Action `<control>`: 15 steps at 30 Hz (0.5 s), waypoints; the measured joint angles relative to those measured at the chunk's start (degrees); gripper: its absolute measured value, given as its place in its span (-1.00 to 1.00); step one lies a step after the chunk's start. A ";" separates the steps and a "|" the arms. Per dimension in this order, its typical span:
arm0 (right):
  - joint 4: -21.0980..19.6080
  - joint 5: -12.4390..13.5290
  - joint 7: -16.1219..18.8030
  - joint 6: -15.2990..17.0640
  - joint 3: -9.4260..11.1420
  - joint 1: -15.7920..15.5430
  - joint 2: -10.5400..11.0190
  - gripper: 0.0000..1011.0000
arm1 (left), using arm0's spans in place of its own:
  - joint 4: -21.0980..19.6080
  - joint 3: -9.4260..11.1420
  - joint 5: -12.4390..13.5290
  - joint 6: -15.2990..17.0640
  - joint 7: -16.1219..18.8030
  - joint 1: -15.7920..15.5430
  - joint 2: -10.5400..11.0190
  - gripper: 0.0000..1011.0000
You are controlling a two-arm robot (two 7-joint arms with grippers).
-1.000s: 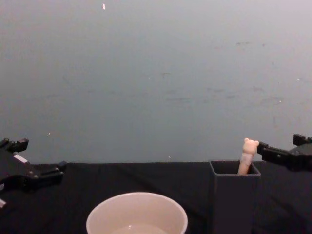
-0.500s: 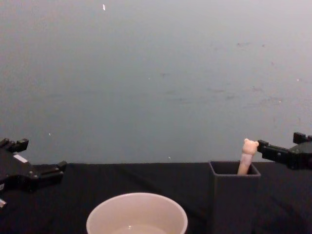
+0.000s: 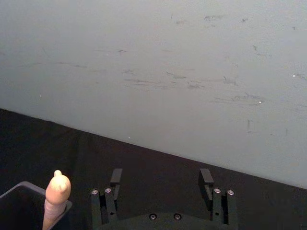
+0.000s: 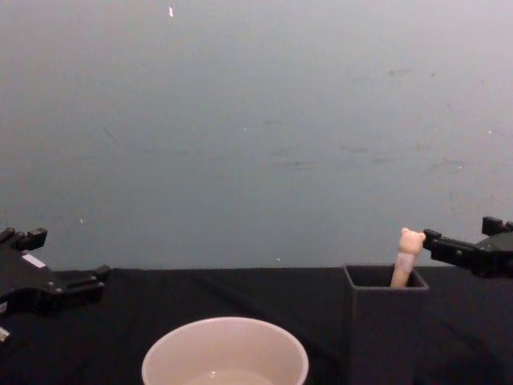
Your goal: Pick up the stirring spoon with one hand, stir inside the cup, then place it back in its original position.
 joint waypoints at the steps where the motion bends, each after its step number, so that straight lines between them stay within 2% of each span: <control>1: 0.00 0.00 0.00 0.00 0.00 0.00 0.00 0.98 | 0.00 0.00 0.00 0.00 0.00 0.00 0.00 0.98; 15: 0.00 0.02 -0.01 0.00 0.00 0.00 0.00 0.98 | 0.00 0.00 0.00 0.00 0.00 0.00 0.00 0.98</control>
